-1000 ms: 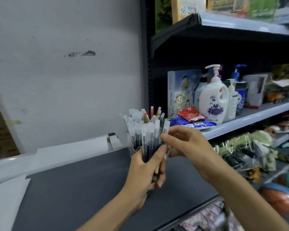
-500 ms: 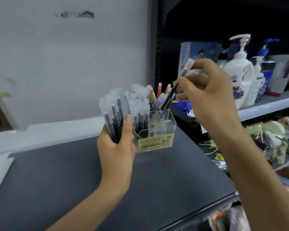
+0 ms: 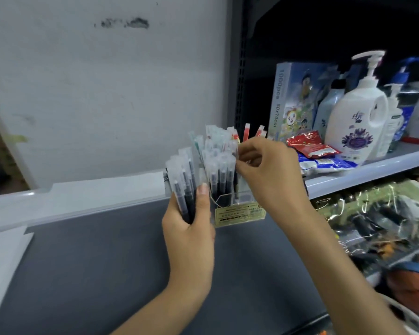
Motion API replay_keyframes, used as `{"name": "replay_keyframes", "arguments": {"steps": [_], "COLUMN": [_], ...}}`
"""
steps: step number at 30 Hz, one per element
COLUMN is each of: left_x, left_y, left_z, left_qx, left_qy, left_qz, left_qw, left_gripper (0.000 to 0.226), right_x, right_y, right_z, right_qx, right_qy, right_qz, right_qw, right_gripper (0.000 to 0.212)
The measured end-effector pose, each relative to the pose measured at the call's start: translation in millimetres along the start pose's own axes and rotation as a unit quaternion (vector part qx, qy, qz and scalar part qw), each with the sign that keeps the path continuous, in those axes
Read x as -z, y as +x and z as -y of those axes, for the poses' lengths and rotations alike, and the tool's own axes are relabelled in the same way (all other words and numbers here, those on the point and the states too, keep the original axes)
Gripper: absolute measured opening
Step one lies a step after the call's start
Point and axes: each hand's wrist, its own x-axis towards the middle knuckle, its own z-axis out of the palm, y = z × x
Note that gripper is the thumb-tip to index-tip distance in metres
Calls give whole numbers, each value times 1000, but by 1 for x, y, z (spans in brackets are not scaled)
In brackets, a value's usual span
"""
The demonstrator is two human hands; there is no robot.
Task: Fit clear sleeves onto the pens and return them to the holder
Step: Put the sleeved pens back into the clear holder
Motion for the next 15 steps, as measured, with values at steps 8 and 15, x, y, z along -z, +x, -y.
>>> {"name": "replay_keyframes", "arguments": {"steps": [8, 15], "left_x": [-1, -3], "left_y": [4, 2], "left_z": [2, 2], "left_qx": [30, 20], "left_qy": [-10, -11], "left_qz": [-17, -13], "left_qw": [999, 1000], "left_gripper": [35, 34], "right_x": [-7, -5], "right_y": [-3, -2], "right_z": [-4, -3], "right_qx": [-45, -77], "right_qy": [-66, -40], "right_qz": [20, 28], "right_qw": [997, 996], "right_gripper": [11, 9]}}
